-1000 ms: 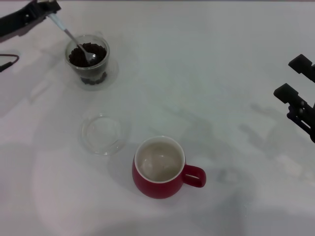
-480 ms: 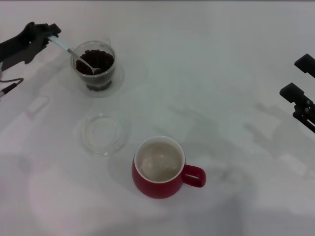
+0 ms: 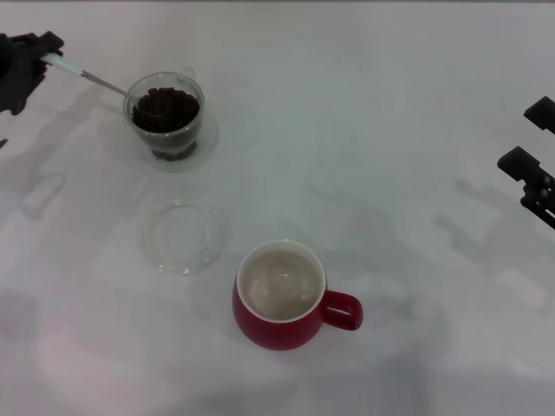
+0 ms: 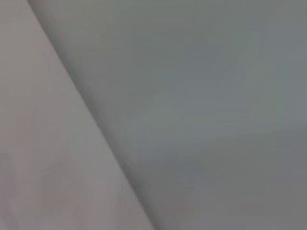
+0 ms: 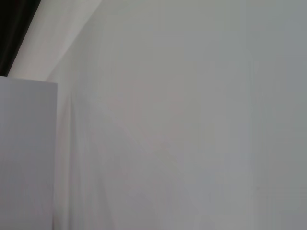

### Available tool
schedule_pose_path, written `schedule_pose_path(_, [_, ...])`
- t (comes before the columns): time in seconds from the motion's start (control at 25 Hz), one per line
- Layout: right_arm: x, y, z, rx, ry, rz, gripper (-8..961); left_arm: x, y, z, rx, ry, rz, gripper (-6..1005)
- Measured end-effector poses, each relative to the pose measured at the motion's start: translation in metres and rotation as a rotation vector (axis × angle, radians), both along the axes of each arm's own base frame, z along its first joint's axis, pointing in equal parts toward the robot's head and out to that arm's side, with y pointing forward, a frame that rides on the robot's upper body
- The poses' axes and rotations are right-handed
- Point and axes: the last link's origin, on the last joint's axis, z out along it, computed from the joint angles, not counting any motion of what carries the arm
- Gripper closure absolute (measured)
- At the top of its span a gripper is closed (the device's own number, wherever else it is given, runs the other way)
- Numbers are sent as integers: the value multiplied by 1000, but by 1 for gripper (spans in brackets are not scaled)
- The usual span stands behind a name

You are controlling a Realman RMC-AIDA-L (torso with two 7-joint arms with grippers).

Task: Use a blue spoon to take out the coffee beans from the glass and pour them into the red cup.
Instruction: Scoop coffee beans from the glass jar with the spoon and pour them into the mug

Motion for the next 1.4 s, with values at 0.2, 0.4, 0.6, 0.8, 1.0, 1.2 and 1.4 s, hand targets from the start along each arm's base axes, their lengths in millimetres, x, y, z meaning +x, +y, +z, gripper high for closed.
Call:
schedule_pose_path(0.2, [1,1,1,0,-4,-1,312,-3,-6,8,39,-35,-12,874])
schedule_pose_path(0.4, [0,2,1,0,-6,0,313,-1,-11,11,46,-51,-49,874])
schedule_pose_path(0.6, [1,3,-2,0,-9,-17,313,9,-15,5,20,-56,-111,875])
schedule_pose_path(0.8, [1,3,-3,12,2,-28,313,22,-19,-9,-27,-70,-172,875])
schedule_pose_path(1.0, [1,5,-4,50,18,-59,314,34,-26,-28,-80,-85,-217,875])
schedule_pose_path(1.2, [5,5,-7,52,8,-99,317,43,-33,-42,-137,-90,-267,875])
schedule_pose_path(1.4, [7,6,-11,45,-3,-124,316,51,-42,-48,-168,-110,-323,875])
